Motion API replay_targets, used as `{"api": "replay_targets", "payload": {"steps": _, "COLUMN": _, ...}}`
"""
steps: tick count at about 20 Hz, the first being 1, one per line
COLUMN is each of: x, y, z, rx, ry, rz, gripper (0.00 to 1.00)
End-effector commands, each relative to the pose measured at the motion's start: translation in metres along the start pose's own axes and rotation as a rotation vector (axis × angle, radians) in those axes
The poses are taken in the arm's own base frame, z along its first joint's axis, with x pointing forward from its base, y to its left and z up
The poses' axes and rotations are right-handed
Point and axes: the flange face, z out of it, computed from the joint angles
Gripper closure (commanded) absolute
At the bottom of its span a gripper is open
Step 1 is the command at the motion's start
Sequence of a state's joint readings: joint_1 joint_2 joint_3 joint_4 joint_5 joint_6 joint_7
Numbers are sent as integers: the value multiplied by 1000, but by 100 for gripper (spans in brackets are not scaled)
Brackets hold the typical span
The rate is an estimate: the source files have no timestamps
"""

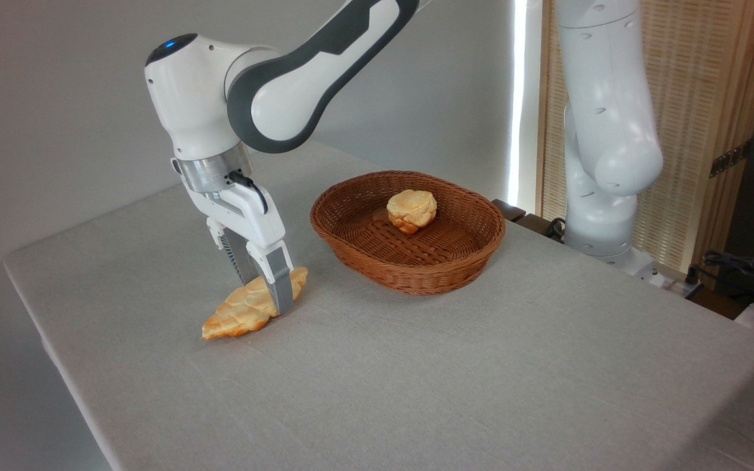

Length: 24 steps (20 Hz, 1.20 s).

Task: Put bread into the basket
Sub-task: 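Lift the bread slice and carry it over the wicker basket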

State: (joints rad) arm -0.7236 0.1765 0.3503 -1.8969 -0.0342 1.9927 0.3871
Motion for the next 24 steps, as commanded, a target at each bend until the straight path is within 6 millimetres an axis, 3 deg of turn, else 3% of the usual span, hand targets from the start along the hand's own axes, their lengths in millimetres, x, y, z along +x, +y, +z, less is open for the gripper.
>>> {"api": "replay_targets", "payload": {"steps": 1, "x": 3, "y": -7, "z": -3, "rx": 9, "ry": 21, "rz": 11, "gripper": 50}}
{"api": "replay_targets", "payload": {"steps": 8, "x": 0, "y": -7, "z": -10, "rx": 6, "ry": 31, "rz": 8, "gripper": 49}}
{"api": "replay_targets", "payload": {"steps": 13, "x": -15, "y": -5, "z": -56, "rx": -1, "ry": 93, "rz": 7, "gripper": 48}}
{"api": "replay_targets", "payload": {"steps": 17, "x": -40, "y": 0, "z": -90, "rx": -37, "ry": 82, "rz": 15, "gripper": 45}}
{"api": "replay_targets", "payload": {"steps": 24, "x": -96, "y": 7, "z": -122, "rx": -139, "ry": -41, "rz": 47, "gripper": 40}}
